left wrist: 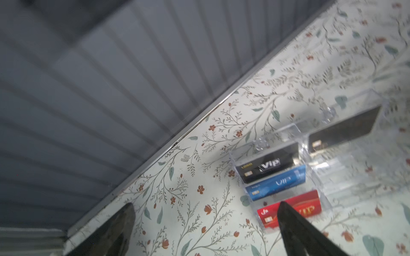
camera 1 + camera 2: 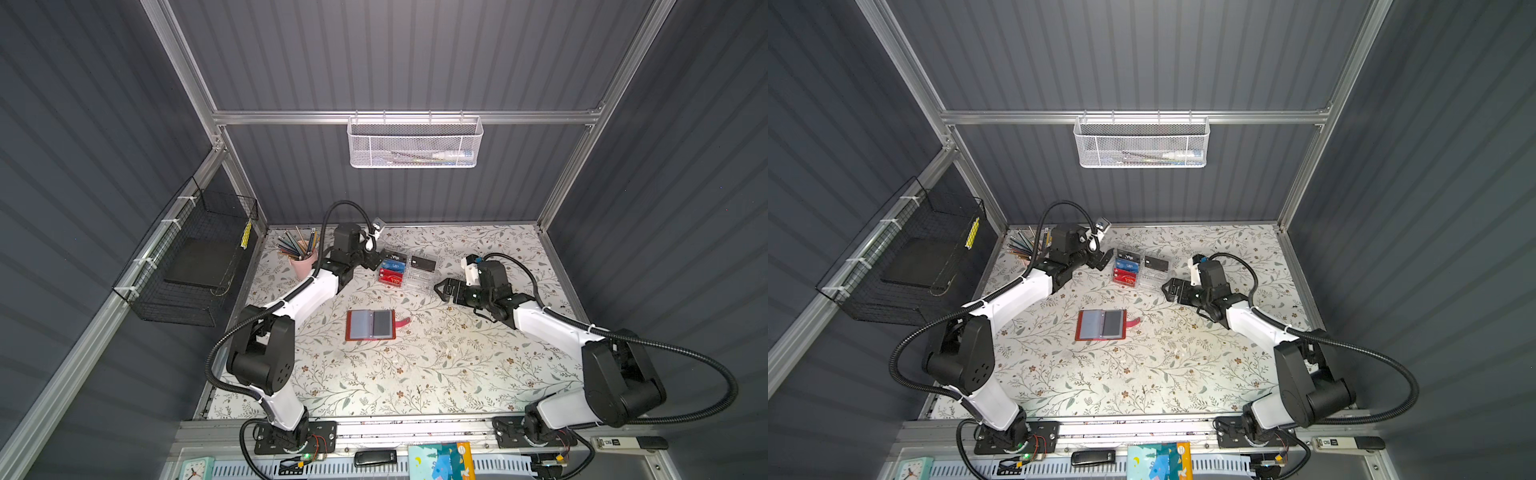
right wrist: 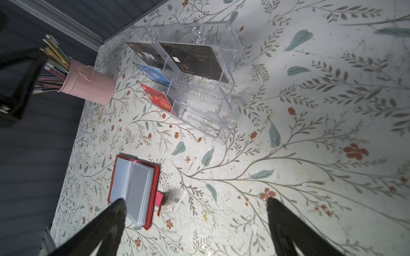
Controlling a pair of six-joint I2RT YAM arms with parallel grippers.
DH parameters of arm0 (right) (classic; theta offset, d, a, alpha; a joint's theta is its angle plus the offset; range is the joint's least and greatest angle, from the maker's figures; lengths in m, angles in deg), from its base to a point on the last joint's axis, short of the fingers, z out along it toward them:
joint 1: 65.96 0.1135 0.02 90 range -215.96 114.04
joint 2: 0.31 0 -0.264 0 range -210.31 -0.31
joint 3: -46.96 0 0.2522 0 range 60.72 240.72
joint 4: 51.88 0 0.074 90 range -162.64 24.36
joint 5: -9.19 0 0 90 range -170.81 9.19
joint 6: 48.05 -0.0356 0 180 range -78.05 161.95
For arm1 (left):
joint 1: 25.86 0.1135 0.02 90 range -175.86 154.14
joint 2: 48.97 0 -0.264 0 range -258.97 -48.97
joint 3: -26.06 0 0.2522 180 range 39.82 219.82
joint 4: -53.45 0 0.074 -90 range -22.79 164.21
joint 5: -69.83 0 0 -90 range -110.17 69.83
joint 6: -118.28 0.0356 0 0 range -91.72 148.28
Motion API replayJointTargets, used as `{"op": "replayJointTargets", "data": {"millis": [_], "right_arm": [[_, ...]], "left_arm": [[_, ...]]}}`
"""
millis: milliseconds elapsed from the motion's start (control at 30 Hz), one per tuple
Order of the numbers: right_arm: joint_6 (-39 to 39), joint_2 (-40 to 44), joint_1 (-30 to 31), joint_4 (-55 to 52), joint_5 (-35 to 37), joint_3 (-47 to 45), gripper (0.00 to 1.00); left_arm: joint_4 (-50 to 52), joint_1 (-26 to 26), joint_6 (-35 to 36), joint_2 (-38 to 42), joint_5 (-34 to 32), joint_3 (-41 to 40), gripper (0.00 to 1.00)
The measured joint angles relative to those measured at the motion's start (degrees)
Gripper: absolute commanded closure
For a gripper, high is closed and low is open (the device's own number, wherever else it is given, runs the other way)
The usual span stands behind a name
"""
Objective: Take the credit cards out of the card holder
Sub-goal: Place the credit card in the storage box, then rotate the storage box at the top-center of the table.
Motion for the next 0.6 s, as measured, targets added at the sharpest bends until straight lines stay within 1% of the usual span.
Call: {"op": "replayJointTargets", "data": {"millis": [100,200,367,500,600], "right_arm": [[-0.5,-3.1,0.0,-0.1,0.2,1.9,0.01],[-0.6,-6.0,0.0,-0.2,0.5,4.5,0.01],[-0.6,-9.4,0.0,-0.5,0.8,9.4,0.01],[-0.6,-11.9,0.0,-0.4,0.7,12.6,0.01],[-0.6,-13.5,0.0,-0.4,0.7,13.9,0.01]], "left_arm": [[-3.1,3.4,-12.6,-1.5,4.0,-1.6,0.00],[-7.0,6.6,-25.1,-4.4,9.6,-3.1,0.00],[-16.9,10.3,-43.5,-12.8,19.6,-4.1,0.00],[-23.1,10.8,-53.0,-19.8,24.5,-3.7,0.00],[-24.4,10.1,-56.1,-22.3,26.4,-3.4,0.00]]}}
